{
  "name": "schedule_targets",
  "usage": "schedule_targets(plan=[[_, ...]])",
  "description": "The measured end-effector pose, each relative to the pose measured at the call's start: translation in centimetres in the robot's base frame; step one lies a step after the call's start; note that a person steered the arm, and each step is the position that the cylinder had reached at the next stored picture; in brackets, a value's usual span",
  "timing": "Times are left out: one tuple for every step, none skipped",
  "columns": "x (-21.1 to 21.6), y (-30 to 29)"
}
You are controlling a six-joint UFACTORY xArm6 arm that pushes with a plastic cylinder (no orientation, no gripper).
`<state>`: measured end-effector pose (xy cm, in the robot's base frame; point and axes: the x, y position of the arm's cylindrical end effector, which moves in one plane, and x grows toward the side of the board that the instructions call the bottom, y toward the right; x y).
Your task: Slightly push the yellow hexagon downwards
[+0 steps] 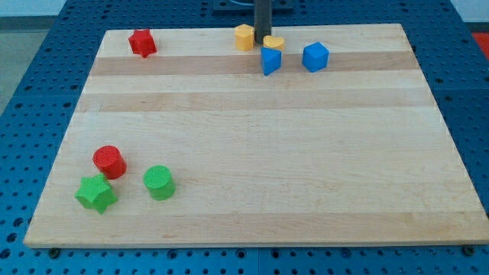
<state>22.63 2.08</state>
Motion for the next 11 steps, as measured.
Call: schedule_targets(plan=[[-0.9,1.7],[-3.0,2.3],[-3.4,0.9],[-3.4,-1.1],[-3.4,-1.7],[-3.4,-1.7],[-3.3,-1.7],[-3.1,-1.8],[-2.6,-2.0],[-2.5,-2.3],[-2.1,-2.4]])
